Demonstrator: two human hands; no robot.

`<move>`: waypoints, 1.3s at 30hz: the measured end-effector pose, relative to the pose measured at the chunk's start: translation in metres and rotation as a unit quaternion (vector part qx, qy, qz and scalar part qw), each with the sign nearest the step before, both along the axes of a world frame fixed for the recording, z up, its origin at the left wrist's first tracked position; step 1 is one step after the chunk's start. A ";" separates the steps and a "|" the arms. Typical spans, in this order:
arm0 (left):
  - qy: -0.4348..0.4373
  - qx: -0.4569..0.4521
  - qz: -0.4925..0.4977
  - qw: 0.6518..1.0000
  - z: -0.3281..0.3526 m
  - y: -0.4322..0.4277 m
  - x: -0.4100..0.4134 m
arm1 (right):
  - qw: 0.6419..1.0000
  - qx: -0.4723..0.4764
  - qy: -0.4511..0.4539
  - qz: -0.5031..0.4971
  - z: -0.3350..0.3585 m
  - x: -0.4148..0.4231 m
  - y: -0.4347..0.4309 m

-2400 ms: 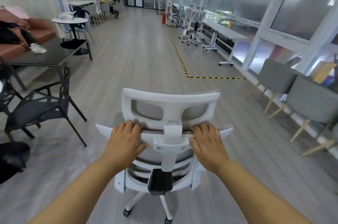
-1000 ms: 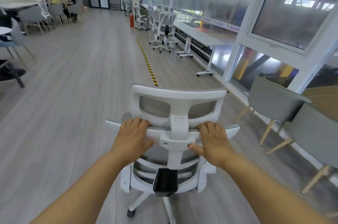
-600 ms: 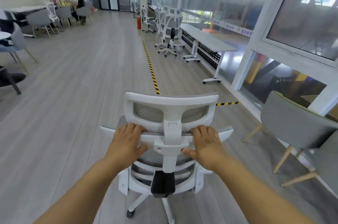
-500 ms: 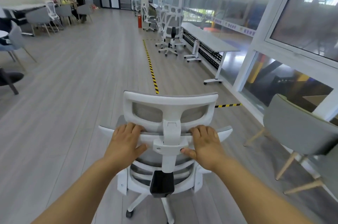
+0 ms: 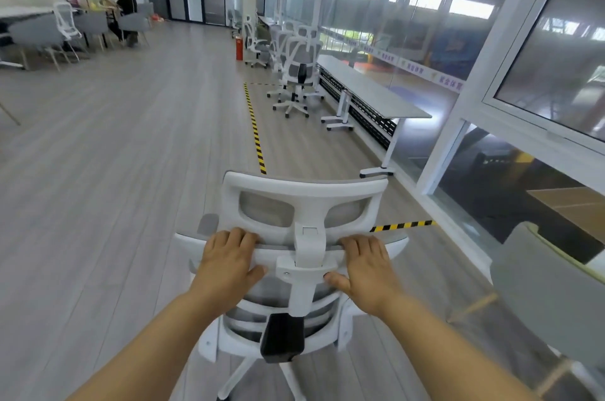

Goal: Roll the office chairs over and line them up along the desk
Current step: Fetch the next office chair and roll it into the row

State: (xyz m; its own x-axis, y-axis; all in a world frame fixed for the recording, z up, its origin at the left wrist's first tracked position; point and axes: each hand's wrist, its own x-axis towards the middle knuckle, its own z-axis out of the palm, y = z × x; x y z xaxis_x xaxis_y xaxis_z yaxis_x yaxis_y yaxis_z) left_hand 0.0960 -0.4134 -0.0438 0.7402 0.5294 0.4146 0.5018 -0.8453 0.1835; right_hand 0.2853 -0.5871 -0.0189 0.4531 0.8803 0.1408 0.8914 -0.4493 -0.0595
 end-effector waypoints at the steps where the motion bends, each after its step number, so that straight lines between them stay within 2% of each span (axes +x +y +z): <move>1: 0.006 0.007 0.000 1.000 0.000 0.020 0.015 | 1.000 -0.001 -0.001 -0.002 0.001 0.014 0.019; 7: 0.047 0.015 0.002 0.999 0.001 0.135 0.103 | 1.000 0.015 0.000 0.000 -0.002 0.098 0.128; 11: 0.063 -0.011 0.000 0.998 0.001 0.205 0.165 | 0.998 0.054 -0.001 0.011 -0.014 0.164 0.199; 17: 0.072 -0.029 0.024 0.997 0.000 0.307 0.269 | 0.997 0.064 -0.017 0.029 -0.023 0.272 0.306; 28: 0.077 -0.043 0.057 0.994 0.007 0.478 0.456 | 0.998 0.046 0.009 0.037 -0.013 0.460 0.486; 34: 0.085 -0.036 0.044 0.995 0.004 0.584 0.552 | 0.998 0.060 0.018 0.024 -0.014 0.553 0.587; 39: 0.076 -0.034 0.022 0.996 0.002 0.683 0.634 | 0.999 0.034 0.020 -0.008 -0.013 0.629 0.680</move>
State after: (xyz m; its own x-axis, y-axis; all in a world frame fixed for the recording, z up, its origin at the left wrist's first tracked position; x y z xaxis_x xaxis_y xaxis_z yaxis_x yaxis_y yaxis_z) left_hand 0.7299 0.2698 -0.0418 0.7672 0.5857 0.2613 0.5647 -0.8101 0.1577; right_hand 0.9139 0.0927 -0.0321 0.4730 0.8621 0.1818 0.8807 -0.4569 -0.1249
